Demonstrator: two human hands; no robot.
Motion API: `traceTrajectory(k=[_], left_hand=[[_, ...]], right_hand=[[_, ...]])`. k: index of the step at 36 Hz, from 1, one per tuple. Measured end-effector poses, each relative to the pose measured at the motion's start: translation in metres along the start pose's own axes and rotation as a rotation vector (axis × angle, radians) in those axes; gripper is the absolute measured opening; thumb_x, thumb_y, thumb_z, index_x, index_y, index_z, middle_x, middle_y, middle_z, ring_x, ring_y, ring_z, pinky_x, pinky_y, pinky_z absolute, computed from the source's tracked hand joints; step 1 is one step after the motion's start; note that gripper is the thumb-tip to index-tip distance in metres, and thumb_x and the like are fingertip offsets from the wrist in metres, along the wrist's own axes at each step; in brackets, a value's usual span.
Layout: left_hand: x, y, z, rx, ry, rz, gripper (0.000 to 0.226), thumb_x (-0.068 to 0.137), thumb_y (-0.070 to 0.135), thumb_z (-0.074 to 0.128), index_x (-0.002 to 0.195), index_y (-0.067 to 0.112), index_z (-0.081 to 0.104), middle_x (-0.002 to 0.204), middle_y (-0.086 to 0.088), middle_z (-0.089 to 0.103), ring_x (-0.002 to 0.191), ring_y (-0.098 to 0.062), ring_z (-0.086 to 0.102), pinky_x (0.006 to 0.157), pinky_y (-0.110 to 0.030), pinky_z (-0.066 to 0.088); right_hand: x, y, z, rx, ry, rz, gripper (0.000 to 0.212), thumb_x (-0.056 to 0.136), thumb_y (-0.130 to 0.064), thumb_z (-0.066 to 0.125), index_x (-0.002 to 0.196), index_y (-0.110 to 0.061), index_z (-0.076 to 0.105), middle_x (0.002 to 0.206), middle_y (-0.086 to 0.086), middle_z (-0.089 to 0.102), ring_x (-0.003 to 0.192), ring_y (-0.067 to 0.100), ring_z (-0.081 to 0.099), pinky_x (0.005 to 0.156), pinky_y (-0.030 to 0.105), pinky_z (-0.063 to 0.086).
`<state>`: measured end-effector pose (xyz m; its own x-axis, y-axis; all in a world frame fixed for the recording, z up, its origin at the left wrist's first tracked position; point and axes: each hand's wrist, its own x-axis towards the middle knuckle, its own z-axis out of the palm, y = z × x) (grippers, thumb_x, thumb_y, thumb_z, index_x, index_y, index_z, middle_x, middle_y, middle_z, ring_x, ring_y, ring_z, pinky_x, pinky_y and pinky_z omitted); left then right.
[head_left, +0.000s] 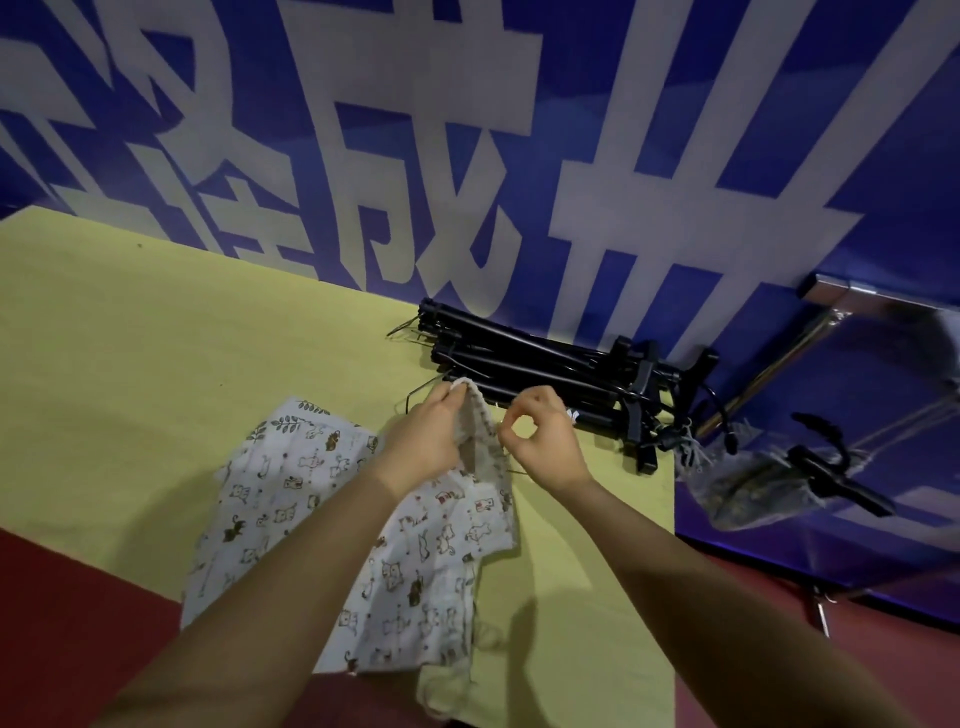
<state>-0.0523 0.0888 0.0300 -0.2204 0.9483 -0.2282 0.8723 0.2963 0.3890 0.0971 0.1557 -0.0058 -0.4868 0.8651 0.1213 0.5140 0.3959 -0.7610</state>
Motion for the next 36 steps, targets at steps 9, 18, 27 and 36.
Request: traceTrajectory(k=[9, 18, 27, 36], left_hand=[[-0.002, -0.015, -0.013, -0.143, -0.041, 0.048, 0.091, 0.08, 0.01, 0.069, 0.151, 0.02, 0.014, 0.155, 0.004, 0.018, 0.134, -0.023, 0.038, 0.103, -0.041, 0.043], [0.0, -0.013, -0.017, -0.149, 0.047, 0.012, 0.078, 0.083, 0.003, 0.056, 0.149, 0.019, 0.019, 0.15, 0.003, 0.025, 0.124, -0.026, 0.047, 0.091, -0.043, 0.049], [0.025, 0.02, -0.028, 0.002, 0.217, -0.051, 0.049, 0.088, 0.007, 0.051, 0.135, 0.016, 0.042, 0.131, -0.002, 0.043, 0.099, -0.029, 0.059, 0.069, -0.037, 0.046], [0.056, 0.03, -0.024, 0.076, 0.187, -0.111, 0.04, 0.088, 0.007, 0.05, 0.127, 0.014, 0.049, 0.125, -0.005, 0.048, 0.094, -0.027, 0.061, 0.064, -0.032, 0.041]], right_hand=[[-0.006, -0.025, 0.019, -0.179, -0.169, -0.119, 0.02, 0.086, -0.026, 0.066, 0.096, -0.009, 0.069, 0.127, 0.007, 0.046, 0.119, 0.024, 0.04, 0.099, 0.035, 0.04], [0.009, -0.028, 0.009, -0.096, 0.003, -0.136, 0.015, 0.091, -0.024, 0.059, 0.103, -0.015, 0.062, 0.108, -0.001, 0.05, 0.103, 0.018, 0.053, 0.086, 0.04, 0.051], [0.05, -0.011, -0.012, -0.187, -0.031, 0.028, 0.026, 0.094, -0.018, 0.053, 0.119, -0.012, 0.054, 0.123, 0.003, 0.048, 0.116, 0.021, 0.046, 0.087, 0.036, 0.049], [0.094, 0.032, -0.034, -0.462, -0.137, 0.228, 0.047, 0.092, -0.021, 0.053, 0.135, -0.007, 0.038, 0.138, 0.013, 0.042, 0.126, 0.033, 0.039, 0.103, 0.042, 0.031]])
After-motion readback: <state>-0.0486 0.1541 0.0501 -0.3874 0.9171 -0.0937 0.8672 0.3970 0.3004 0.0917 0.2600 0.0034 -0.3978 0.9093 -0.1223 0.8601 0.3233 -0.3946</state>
